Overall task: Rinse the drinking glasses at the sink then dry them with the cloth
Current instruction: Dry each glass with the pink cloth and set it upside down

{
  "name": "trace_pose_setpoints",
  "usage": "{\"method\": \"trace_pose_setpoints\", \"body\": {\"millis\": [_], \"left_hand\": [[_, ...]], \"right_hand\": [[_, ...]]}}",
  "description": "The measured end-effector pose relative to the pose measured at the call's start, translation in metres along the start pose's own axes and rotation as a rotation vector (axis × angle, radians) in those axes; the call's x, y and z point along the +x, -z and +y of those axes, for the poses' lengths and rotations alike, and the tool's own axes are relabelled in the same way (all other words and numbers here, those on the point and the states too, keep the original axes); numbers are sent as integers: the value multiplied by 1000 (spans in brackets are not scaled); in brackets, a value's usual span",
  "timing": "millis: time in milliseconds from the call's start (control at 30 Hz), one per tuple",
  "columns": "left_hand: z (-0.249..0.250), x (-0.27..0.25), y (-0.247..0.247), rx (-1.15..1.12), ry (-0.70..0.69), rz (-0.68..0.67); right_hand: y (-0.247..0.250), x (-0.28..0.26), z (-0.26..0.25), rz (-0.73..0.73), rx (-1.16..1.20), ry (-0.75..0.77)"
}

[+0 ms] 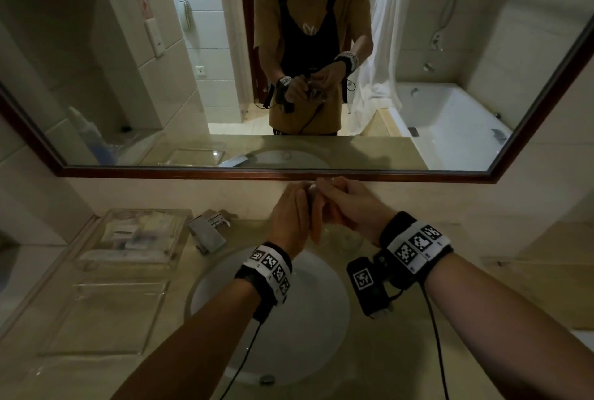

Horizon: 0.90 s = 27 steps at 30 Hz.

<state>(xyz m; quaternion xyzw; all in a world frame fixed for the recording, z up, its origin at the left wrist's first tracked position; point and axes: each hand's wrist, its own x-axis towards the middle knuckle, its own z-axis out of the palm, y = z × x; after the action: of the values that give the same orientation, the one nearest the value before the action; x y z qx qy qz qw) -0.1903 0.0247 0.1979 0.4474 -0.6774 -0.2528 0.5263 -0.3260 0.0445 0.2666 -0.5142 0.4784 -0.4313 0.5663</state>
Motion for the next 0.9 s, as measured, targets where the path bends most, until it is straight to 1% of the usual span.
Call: {"method": "trace_pose_setpoints", "body": {"millis": [67, 133, 200, 267, 300, 400, 500, 567, 633, 733, 800, 833, 900], "left_hand": [[0, -1, 0, 66, -92, -29], [-1, -2, 0, 89, -128, -22], [-1, -3, 0, 87, -114, 14], [0, 0, 2, 37, -70, 48], [0, 1, 2, 25, -67, 59], [3, 2, 5, 37, -105, 35], [4, -1, 6, 98, -188, -6], [6, -3, 7, 149, -204, -35], [8, -3, 7, 183, -234, -53], [8, -3, 7, 232, -372, -66], [6, -3, 7, 273, -429, -61], [6, -3, 7, 283, -425, -56], [6, -5, 7, 259, -347, -48]], "right_hand": [[-1, 0, -1, 30, 12, -5], [-1, -1, 0, 44, -3, -13], [1, -5, -2, -9, -54, -16], [5, -10, -3, -85, -99, -4], [8, -11, -2, -91, -127, -1], [14, -9, 0, -63, -103, 6], [10, -8, 0, -48, -81, -4], [8, -5, 0, 6, -88, -15], [6, -1, -2, 82, 9, -111], [8, 6, -1, 177, 154, -288], [11, 8, 0, 176, 165, -356], [12, 9, 0, 154, 169, -370], [12, 6, -1, 92, 184, -334]]}}
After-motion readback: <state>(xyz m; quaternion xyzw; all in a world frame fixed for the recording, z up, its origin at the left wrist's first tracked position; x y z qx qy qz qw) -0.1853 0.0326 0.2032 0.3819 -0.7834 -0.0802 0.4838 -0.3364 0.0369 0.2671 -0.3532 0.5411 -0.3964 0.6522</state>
